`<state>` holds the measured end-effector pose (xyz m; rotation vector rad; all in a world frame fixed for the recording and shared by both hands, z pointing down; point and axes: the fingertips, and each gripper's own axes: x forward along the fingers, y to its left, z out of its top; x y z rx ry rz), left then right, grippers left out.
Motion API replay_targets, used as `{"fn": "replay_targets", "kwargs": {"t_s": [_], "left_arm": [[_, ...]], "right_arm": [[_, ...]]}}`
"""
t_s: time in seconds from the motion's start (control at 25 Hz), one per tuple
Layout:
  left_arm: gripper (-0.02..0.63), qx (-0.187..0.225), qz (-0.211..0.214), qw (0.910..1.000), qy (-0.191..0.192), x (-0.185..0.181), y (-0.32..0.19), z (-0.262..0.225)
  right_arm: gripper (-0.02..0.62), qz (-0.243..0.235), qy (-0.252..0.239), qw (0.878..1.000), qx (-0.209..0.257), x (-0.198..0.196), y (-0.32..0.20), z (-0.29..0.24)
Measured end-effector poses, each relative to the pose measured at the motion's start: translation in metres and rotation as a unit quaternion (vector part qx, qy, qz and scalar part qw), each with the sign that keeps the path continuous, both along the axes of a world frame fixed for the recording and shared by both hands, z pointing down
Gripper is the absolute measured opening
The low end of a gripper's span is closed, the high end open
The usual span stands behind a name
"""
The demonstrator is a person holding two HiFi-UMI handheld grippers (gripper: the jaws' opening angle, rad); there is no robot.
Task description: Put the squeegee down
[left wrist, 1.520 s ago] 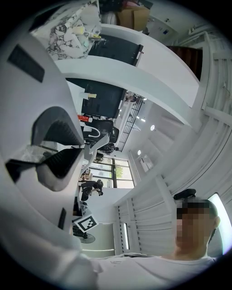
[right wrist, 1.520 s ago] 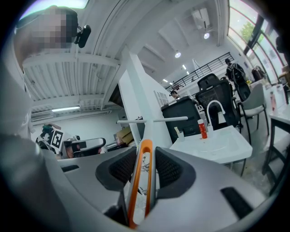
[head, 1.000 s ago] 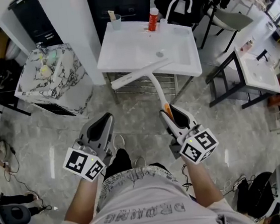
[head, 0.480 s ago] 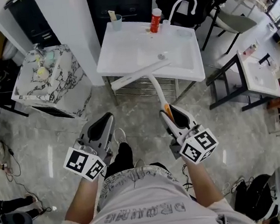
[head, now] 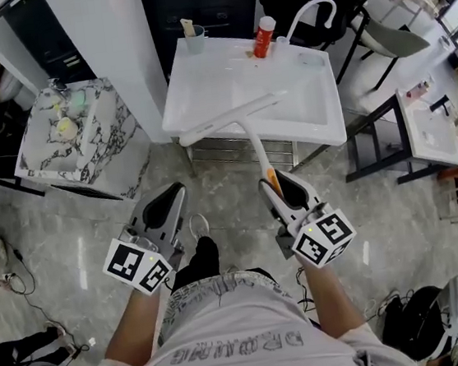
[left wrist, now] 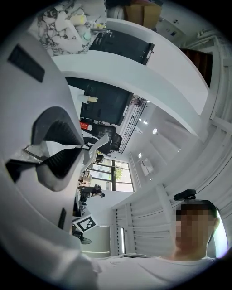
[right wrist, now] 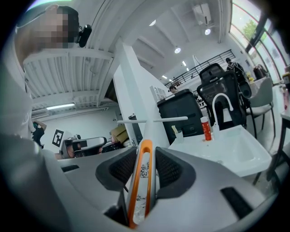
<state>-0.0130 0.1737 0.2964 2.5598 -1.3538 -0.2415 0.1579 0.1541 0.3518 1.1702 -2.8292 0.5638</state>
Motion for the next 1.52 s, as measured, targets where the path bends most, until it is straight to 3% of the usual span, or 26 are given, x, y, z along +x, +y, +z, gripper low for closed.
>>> {"fn": "replay_targets", "kwargs": {"t_s": [0.76,1.52], "left_arm": [[0.034,-0.019,0.031,0.9993,0.005,-0.065,-0.127,0.005],[0.034,-0.024,0.035,0.9990,0.009,-0.119,-0.195,0.013]], "right_arm": [[0.141,0.017,0.020,0.999,-0.019,-0.072,-0.117,0.005],[0.141,0.033,0.033,0.999,-0.021,-0.116,-0.180,0.004]]}}
